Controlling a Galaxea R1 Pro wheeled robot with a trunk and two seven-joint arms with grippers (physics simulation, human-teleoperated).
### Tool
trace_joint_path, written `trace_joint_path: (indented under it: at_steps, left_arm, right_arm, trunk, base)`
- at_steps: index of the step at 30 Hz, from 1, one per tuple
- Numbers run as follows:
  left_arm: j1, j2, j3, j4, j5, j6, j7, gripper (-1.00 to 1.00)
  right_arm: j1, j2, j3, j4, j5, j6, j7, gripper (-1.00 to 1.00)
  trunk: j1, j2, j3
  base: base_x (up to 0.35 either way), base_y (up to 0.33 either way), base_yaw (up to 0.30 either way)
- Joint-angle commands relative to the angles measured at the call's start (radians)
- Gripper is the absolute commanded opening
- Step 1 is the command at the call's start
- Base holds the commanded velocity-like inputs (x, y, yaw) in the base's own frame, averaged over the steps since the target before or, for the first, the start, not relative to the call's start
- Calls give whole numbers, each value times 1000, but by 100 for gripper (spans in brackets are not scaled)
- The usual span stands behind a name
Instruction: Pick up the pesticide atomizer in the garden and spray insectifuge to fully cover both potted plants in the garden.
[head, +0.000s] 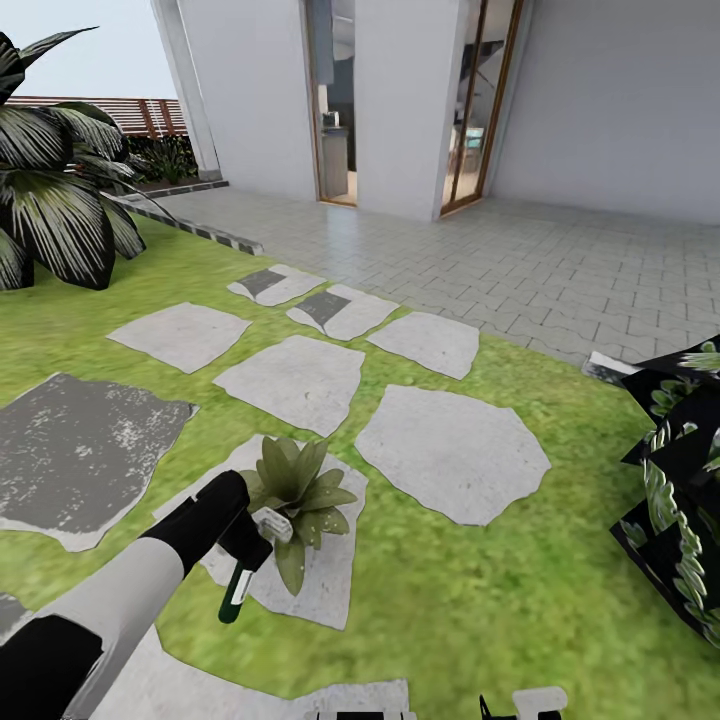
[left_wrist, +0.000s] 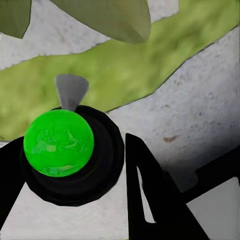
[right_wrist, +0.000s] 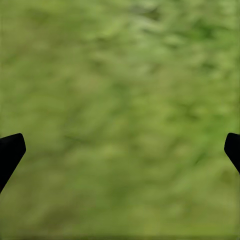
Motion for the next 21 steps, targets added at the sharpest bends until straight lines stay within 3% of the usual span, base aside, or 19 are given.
trace_joint_path:
  at_steps: [1,11,21]
  left_arm:
    - [-1,1,-4,-2,-10,2,-10,-100]
    - [10,32,-3,2,-10,0,-12,-100]
    - [16,32,-13,7,-10,-2,-12,-100]
  right_arm:
    - [0,0,8,1,4,-1,-10,100]
    - [-1,-1,8,1,4,-1,-10,100]
    - [-1,-2,8,1,5,-1,-11,100]
  trunk:
    - [0,0,-1]
    - [0,0,-1]
    - [0,0,-1]
  base:
    - [0,0,0]
    - [0,0,0]
    - [0,0,0]
